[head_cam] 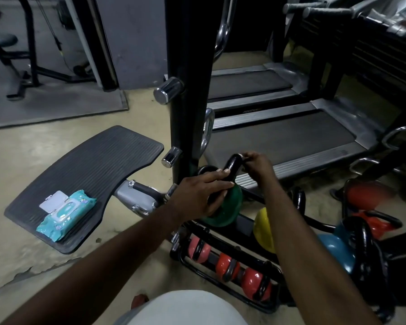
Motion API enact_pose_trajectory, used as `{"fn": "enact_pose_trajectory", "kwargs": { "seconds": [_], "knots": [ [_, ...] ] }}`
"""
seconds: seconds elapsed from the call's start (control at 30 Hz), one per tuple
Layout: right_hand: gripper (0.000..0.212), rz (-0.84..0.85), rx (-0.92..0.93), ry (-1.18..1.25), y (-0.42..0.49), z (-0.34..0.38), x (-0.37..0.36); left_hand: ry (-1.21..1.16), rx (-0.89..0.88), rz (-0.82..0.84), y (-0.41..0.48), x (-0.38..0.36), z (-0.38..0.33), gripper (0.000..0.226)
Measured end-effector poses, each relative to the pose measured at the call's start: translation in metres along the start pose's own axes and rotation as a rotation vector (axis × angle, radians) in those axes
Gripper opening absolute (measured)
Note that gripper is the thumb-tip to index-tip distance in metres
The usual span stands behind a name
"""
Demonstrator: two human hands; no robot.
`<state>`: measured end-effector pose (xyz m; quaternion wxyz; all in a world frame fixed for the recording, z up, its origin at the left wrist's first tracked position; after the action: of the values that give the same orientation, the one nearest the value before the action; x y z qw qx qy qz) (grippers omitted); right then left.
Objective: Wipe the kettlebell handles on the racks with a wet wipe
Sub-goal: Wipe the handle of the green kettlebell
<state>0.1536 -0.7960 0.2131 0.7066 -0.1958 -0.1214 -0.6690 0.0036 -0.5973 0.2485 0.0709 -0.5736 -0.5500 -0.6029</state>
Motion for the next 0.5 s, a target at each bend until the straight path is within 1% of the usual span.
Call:
{"fn": "enact_pose_trajectory", "kwargs": {
  "seconds": [0.03, 0.07, 0.1, 0.17, 0.2, 0.27, 0.3, 0.4, 0.43, 0.47, 0.5],
  "knots": [
    [0.025, 0.074, 0.055, -0.008, -0.001, 0.019, 0.005, 0.003, -0.005, 0.005, -0.001, 0.0, 0.0, 0.027],
    [0.029, 0.183, 0.102, -0.033, 0.002, 0.036, 0.009, 0.011, -0.011, 0.006, -0.001, 0.0, 0.0, 0.028],
    [0.026, 0.302, 0.122, -0.087, 0.005, 0.052, 0.011, 0.02, -0.013, 0.004, -0.001, 0.0, 0.0, 0.028],
    [0.021, 0.437, 0.126, -0.347, 0.014, 0.075, 0.01, 0.031, -0.007, 0.008, -0.002, -0.002, 0.0, 0.03],
    [0.02, 0.475, 0.072, -0.433, 0.019, 0.081, 0.009, 0.044, -0.007, 0.024, -0.004, -0.002, 0.0, 0.032],
    [0.023, 0.619, -0.054, -0.53, 0.024, 0.091, 0.006, 0.075, -0.017, 0.079, -0.007, -0.003, -0.001, 0.043],
    [0.025, 0.697, -0.058, -0.576, 0.025, 0.097, 0.006, 0.079, -0.021, 0.102, -0.008, -0.002, -0.002, 0.047],
    [0.029, 0.817, -0.02, -0.539, 0.024, 0.112, 0.005, 0.055, -0.01, 0.106, -0.006, 0.003, -0.006, 0.047],
    [0.034, 0.818, 0.006, -0.557, 0.024, 0.111, 0.004, 0.052, -0.004, 0.097, -0.006, 0.003, -0.006, 0.047],
    [0.037, 0.775, 0.01, -0.578, 0.026, 0.105, 0.004, 0.056, 0.0, 0.092, -0.006, 0.002, -0.005, 0.046],
    [0.035, 0.719, -0.027, -0.562, 0.027, 0.096, 0.005, 0.062, 0.003, 0.087, -0.007, 0.001, -0.004, 0.043]
  ]
}}
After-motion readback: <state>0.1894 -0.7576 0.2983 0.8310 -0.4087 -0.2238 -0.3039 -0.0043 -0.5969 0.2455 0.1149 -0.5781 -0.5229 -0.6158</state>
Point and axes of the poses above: each hand's wrist, its own y-axis towards the middle knuckle, its own x-axis out of the back of the hand, z = x × y, the point moved 1 cm from there along y, towards the middle knuckle, and after that the axes turned 10 degrees about y, right-handed, at the moved point
